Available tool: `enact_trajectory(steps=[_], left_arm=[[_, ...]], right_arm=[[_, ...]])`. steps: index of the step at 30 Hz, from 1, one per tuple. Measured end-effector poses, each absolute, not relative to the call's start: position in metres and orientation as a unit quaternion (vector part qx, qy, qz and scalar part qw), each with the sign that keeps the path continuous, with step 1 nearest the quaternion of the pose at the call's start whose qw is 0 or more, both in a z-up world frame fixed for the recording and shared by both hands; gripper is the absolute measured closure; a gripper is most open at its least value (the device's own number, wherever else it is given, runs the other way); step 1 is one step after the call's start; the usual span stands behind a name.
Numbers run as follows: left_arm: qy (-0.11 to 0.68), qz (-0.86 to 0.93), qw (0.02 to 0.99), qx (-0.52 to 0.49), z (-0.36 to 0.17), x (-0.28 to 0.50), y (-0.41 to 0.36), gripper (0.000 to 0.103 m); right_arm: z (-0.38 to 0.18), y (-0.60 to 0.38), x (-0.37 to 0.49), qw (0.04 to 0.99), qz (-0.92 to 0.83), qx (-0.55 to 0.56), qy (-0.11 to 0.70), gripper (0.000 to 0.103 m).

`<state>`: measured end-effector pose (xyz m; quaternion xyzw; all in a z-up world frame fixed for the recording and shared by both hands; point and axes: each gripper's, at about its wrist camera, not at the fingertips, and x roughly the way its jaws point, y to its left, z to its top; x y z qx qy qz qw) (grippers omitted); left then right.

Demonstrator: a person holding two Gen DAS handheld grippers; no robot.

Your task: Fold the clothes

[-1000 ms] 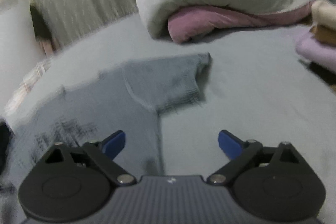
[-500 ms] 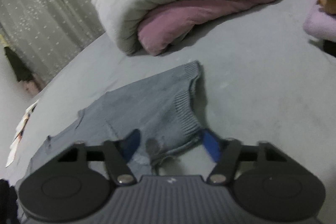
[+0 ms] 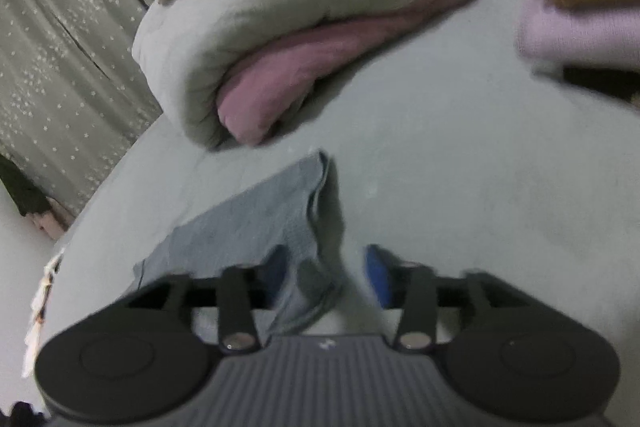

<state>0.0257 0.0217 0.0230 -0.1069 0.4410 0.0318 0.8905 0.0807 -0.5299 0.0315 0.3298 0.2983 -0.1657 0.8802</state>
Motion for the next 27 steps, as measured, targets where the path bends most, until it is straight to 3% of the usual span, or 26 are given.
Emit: enact_trajectory(steps=[1, 6, 17, 20, 22, 24, 25, 27], left_arm=[[0.441, 0.032, 0.890, -0.110, 0.024, 0.026, 0.022, 0.000], [0.438, 0.029, 0.892, -0.111, 0.027, 0.026, 0.021, 0.000], [0.445, 0.026, 0.890, -0.102, 0.025, 0.028, 0.017, 0.000], [0.446, 0.021, 0.889, -0.105, 0.026, 0.029, 0.014, 0.000], [0.444, 0.017, 0.890, -0.102, 0.026, 0.029, 0.012, 0.000], [0.443, 0.015, 0.891, -0.096, 0.027, 0.029, 0.009, 0.000], [0.444, 0.015, 0.891, -0.095, 0.027, 0.030, 0.008, 0.000], [0.445, 0.015, 0.890, -0.095, 0.026, 0.030, 0.009, 0.000]], right_arm=[[0.035, -0.531, 0.086, 0.887, -0.168, 0.313, 0.296, 0.024], [0.047, -0.534, 0.111, 0.912, -0.163, 0.234, 0.294, 0.022], [0.020, -0.536, 0.161, 0.915, -0.093, 0.195, 0.341, 0.021], [0.020, -0.528, 0.169, 0.918, -0.079, 0.164, 0.353, 0.040], [0.021, -0.522, 0.173, 0.919, -0.072, 0.148, 0.357, 0.072], [0.023, -0.519, 0.173, 0.921, -0.072, 0.143, 0.356, 0.088], [0.024, -0.518, 0.172, 0.921, -0.071, 0.143, 0.355, 0.094], [0.026, -0.517, 0.170, 0.922, -0.068, 0.144, 0.353, 0.095]])
